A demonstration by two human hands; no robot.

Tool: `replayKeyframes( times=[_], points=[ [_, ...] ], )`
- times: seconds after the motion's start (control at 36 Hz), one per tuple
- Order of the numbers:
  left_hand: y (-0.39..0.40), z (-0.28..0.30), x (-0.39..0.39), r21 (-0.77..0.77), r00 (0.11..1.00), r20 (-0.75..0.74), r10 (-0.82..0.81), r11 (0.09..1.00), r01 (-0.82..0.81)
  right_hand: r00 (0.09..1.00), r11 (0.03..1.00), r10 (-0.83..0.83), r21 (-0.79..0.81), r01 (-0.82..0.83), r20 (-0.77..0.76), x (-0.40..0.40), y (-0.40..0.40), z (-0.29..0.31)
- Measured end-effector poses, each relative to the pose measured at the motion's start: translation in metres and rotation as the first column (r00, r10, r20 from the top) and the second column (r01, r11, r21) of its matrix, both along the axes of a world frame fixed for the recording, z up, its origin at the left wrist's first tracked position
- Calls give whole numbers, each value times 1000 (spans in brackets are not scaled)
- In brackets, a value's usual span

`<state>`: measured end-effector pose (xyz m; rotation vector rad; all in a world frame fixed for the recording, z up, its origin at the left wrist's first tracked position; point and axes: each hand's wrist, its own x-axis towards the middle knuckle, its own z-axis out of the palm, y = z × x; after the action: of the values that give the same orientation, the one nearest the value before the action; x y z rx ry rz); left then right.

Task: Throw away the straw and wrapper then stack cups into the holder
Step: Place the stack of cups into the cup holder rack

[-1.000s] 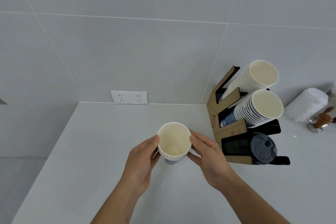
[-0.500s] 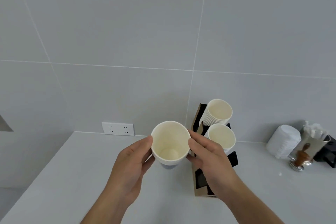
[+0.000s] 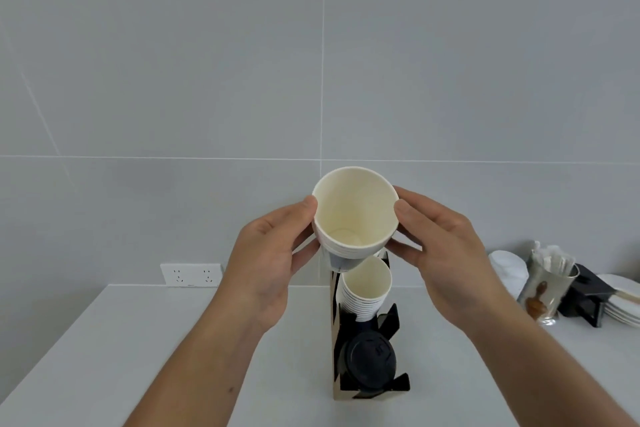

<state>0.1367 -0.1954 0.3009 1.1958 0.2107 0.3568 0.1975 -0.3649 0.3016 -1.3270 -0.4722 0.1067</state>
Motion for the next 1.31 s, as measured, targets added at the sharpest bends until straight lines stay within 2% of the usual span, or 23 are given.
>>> replayKeyframes(
  times=[0.33,0.5,0.75,0.94,1.17,1.31],
  points=[
    [-27,-19,28,9,997,-70,-8,1000,8,988,989,-134,-66,129,-74,26,-25,-18],
    [-25,-45,39,68,992,-125,27,998,-18,981,985,-143,-120,127,-129,40,-26,-44],
    [-22,-71,54,147,983,-181,35,989,-8,962,986,-148,-105,127,-231,56,-24,-77],
    [-21,-88,67,188,974,-220,54,982,-12,960,975,-184,-165,151,-212,65,-19,-95],
    [-18,-107,82,266,967,-244,78,964,-11,959,921,-247,-341,188,-137,70,-14,-111],
    [-20,-118,87,301,966,-250,70,954,9,956,914,-254,-359,188,-146,71,-11,-120]
  ],
)
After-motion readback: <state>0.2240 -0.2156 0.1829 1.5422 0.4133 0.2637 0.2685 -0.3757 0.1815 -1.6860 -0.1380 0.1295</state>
